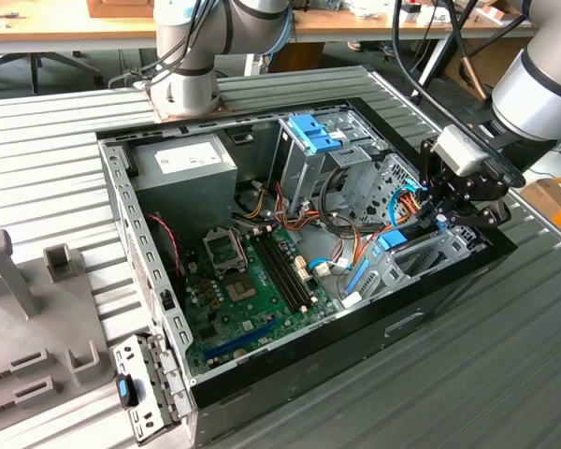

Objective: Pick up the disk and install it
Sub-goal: 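Insert the disk into the insertion slot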

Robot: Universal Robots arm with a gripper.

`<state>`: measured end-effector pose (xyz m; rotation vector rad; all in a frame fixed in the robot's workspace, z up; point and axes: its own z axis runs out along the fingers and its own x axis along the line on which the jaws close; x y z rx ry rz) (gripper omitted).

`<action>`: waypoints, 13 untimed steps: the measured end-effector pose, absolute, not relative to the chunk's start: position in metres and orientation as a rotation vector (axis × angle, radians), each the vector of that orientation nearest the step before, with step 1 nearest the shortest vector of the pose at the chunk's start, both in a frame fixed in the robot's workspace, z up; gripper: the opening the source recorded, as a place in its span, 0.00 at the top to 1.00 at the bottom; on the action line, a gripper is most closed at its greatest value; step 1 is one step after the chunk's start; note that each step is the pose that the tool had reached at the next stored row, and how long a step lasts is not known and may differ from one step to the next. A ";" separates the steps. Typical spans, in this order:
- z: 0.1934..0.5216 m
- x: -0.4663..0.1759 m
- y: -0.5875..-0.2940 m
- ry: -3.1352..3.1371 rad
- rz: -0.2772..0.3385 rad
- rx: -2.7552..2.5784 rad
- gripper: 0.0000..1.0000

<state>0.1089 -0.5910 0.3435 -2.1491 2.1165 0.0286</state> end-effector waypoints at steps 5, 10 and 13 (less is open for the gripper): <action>0.342 0.109 -0.591 2.126 0.024 -2.143 0.83; 0.347 0.108 -0.591 2.139 0.020 -2.126 0.83; 0.347 0.108 -0.591 2.163 0.017 -2.101 0.83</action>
